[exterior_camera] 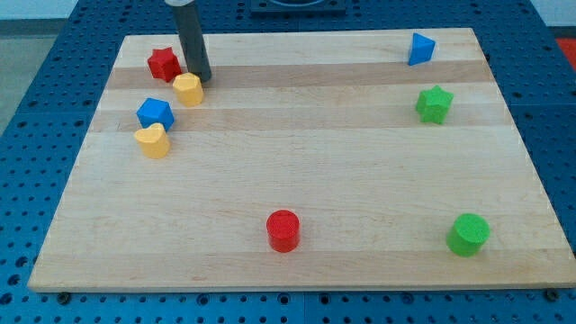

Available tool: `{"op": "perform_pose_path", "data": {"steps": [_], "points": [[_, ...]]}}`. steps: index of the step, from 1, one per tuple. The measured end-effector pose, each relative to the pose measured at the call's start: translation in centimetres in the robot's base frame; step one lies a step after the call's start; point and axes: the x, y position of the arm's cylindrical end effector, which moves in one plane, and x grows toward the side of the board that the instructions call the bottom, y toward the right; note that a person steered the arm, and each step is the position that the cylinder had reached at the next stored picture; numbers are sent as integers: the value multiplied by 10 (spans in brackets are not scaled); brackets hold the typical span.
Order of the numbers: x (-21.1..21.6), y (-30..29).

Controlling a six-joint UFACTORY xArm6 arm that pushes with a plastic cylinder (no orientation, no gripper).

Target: Move the blue triangle towards the center

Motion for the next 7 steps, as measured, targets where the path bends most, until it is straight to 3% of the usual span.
{"op": "perform_pose_path", "data": {"steps": [2, 3, 5, 7], "points": [[51, -10], [51, -5], [-6, 98], [-96, 201]]}}
